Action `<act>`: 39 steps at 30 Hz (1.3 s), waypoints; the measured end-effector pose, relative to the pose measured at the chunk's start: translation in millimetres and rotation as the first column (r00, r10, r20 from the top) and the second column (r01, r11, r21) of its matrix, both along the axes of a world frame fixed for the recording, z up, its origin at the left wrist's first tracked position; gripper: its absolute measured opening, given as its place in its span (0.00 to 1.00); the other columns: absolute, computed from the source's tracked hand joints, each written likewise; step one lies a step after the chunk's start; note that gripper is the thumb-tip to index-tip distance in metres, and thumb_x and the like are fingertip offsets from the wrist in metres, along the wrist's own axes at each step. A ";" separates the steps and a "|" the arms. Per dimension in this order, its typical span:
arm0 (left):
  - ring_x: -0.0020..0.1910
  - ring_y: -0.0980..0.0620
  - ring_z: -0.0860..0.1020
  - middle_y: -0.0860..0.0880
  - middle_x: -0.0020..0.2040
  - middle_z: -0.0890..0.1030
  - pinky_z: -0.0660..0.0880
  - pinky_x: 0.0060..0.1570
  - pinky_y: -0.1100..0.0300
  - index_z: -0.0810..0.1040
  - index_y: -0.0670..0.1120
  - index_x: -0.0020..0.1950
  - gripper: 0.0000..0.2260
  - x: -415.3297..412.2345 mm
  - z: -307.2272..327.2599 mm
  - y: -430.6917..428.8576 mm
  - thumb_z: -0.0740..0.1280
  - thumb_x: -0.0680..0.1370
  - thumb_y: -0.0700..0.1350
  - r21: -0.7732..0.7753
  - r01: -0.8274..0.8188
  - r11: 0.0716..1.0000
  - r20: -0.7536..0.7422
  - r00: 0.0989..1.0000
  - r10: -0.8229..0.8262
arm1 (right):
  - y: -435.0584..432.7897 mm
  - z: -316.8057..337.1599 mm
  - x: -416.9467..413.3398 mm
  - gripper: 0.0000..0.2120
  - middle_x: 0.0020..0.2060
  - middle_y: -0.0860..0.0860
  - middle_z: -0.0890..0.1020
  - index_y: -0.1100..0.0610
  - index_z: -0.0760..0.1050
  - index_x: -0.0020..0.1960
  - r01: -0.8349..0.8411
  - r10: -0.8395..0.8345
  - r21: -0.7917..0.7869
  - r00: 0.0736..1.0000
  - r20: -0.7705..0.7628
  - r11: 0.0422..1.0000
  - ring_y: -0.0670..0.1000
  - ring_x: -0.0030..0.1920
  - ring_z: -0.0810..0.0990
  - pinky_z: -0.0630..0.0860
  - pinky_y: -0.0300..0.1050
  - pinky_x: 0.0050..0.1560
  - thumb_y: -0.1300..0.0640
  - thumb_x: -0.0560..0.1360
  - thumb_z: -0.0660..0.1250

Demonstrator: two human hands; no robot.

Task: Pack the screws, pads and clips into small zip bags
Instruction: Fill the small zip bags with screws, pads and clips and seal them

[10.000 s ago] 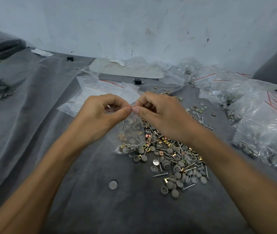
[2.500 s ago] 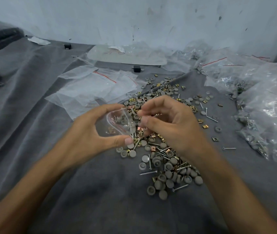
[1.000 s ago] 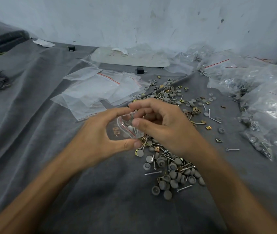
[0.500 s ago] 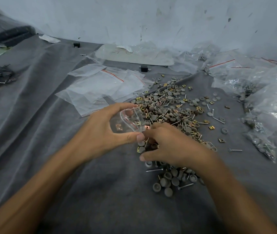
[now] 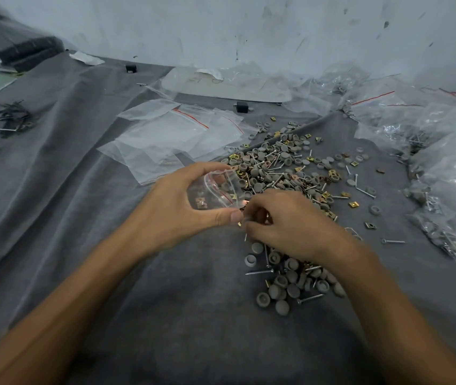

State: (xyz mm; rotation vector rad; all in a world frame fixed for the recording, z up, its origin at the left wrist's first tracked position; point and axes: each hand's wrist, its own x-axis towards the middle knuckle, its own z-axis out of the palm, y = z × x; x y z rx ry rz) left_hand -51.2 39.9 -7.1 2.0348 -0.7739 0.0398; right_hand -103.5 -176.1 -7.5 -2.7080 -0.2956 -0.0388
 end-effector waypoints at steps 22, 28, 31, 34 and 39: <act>0.63 0.72 0.73 0.70 0.61 0.77 0.65 0.58 0.79 0.73 0.66 0.67 0.34 -0.2 -2.1 -1.1 0.72 0.63 0.73 0.092 0.017 0.996 0.027 0.999 -0.019 | -42.6 9.5 -0.8 0.11 0.36 0.53 0.80 0.50 0.79 0.45 0.089 -0.104 0.328 0.994 0.029 0.941 0.44 0.34 0.73 0.71 0.45 0.38 0.44 0.78 0.68; 0.63 0.70 0.74 0.64 0.64 0.78 0.68 0.61 0.75 0.74 0.61 0.69 0.36 -0.2 -4.5 -4.3 0.74 0.63 0.70 0.101 0.029 0.994 0.026 0.999 -0.032 | -15.6 18.4 -4.6 0.03 0.37 0.54 0.82 0.49 0.83 0.50 -0.076 0.018 0.506 0.993 0.118 0.859 0.45 0.34 0.75 0.73 0.47 0.36 0.51 0.78 0.72; 0.64 0.66 0.75 0.62 0.65 0.78 0.72 0.64 0.64 0.74 0.60 0.70 0.37 -0.6 -6.0 -4.4 0.75 0.64 0.70 0.096 0.041 0.995 0.017 0.999 -0.043 | -1.3 17.4 -4.2 0.04 0.36 0.47 0.83 0.47 0.84 0.51 -0.093 0.039 0.408 0.990 0.138 0.908 0.41 0.35 0.77 0.72 0.36 0.37 0.51 0.77 0.74; 0.64 0.67 0.75 0.63 0.64 0.79 0.72 0.64 0.65 0.74 0.61 0.70 0.36 -0.8 -6.5 -3.9 0.76 0.64 0.69 0.075 0.036 0.997 0.012 0.999 -0.037 | 3.4 18.0 -4.0 0.09 0.40 0.43 0.85 0.50 0.85 0.56 -0.068 0.021 0.434 0.993 0.112 0.898 0.41 0.42 0.82 0.74 0.34 0.44 0.54 0.76 0.75; 0.62 0.67 0.76 0.64 0.62 0.80 0.71 0.63 0.66 0.75 0.61 0.68 0.35 0.3 -5.0 -3.0 0.75 0.63 0.70 0.068 0.016 0.998 0.012 1.000 -0.017 | -4.0 23.6 -5.4 0.08 0.42 0.47 0.86 0.50 0.83 0.54 -0.077 0.031 0.534 0.995 0.095 0.842 0.46 0.42 0.84 0.80 0.44 0.45 0.59 0.76 0.74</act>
